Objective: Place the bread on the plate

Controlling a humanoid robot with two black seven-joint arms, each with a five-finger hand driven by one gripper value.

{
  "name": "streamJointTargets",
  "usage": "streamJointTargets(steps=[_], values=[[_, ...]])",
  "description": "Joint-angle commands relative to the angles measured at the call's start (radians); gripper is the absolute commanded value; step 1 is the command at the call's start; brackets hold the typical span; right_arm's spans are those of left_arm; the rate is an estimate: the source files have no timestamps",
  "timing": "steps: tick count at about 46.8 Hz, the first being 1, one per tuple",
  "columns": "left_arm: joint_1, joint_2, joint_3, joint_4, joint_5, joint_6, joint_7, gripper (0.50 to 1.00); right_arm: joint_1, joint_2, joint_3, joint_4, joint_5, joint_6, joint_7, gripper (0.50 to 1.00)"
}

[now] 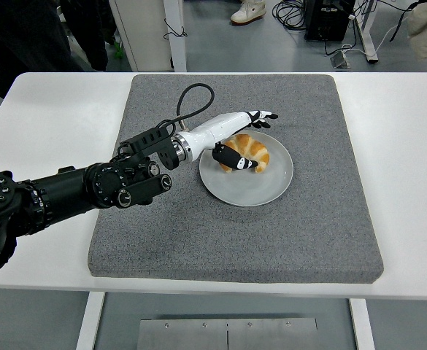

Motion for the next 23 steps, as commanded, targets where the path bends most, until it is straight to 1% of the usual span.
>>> streamJointTargets(steps=[1, 5, 9, 16, 23], values=[[-0.002, 0.000, -0.018, -0.030, 0.000, 0.001, 0.004, 0.864, 0.000, 0.000, 0.000, 0.000, 0.000, 0.000, 0.000, 1.000], [-0.003, 0.000, -0.049, -0.050, -0.017, -0.001, 0.016, 0.877, 0.000, 0.000, 0.000, 0.000, 0.000, 0.000, 0.000, 1.000], [-0.005, 0.000, -0.075, -0.052, -0.049, -0.001, 0.033, 0.907, 0.000, 0.000, 0.000, 0.000, -0.001, 0.000, 0.000, 1.000], [-0.008, 0.000, -0.150, -0.052, -0.127, -0.004, 0.041, 0.942, 0.000, 0.000, 0.000, 0.000, 0.000, -0.001, 0.000, 1.000], [0.001, 0.000, -0.251, -0.052, -0.216, -0.004, 0.036, 0.949, 0.000, 0.000, 0.000, 0.000, 0.000, 0.000, 0.000, 1.000]])
